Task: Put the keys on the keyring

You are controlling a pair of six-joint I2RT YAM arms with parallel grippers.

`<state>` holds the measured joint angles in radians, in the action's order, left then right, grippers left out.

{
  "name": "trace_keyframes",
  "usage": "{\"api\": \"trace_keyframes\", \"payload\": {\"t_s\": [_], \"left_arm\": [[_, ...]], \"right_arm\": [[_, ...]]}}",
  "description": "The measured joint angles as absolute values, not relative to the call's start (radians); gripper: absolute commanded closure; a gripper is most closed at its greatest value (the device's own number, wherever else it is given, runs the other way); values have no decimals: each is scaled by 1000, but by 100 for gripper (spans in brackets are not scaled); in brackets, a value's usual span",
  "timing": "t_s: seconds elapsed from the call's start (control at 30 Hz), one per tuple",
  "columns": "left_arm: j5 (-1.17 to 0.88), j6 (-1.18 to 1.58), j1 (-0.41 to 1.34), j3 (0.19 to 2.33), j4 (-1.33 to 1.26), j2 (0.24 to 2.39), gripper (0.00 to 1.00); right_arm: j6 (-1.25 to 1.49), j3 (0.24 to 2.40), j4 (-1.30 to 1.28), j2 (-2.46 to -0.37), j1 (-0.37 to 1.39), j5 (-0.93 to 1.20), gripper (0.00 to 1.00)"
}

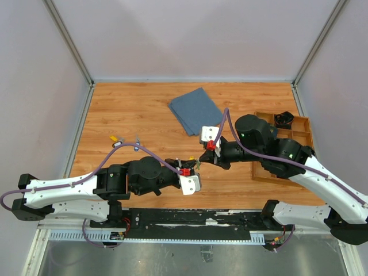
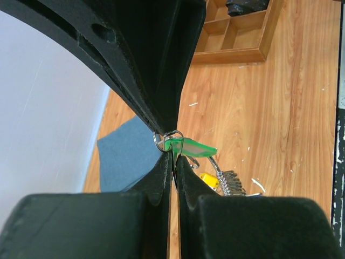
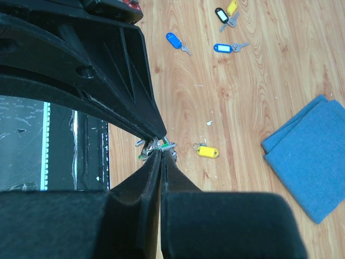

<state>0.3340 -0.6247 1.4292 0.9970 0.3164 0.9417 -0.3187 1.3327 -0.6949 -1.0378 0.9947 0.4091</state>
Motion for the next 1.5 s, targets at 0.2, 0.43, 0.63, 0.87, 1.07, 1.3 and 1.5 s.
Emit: {"api": "trace_keyframes", "payload": {"t_s": [0.2, 0.43, 0.63, 0.87, 1.07, 1.3, 1.5], "left_arm": [[325, -625, 1429, 997, 315, 942, 99], [312, -625, 1429, 999, 310, 943, 99], [311, -625, 1429, 1001, 307, 945, 100], [321, -625, 1428, 1001, 290, 945, 100], [337, -624, 1426, 1003, 286, 944, 99], [339, -624, 1427, 1003, 295, 944, 100], [339, -624, 1427, 1003, 295, 944, 100]], "right_arm": [[-319, 1345, -708, -1039, 995, 409, 100], [-319, 1357, -709, -1041, 995, 411, 99], [-324, 1368, -716, -1044, 995, 405, 99], [-320, 1368, -715, -1018, 996, 308, 100], [-315, 1390, -742, -1015, 1000, 172, 99], [-319, 1411, -769, -1019, 997, 83, 100], [-321, 1411, -768, -1013, 997, 89, 87]]}}
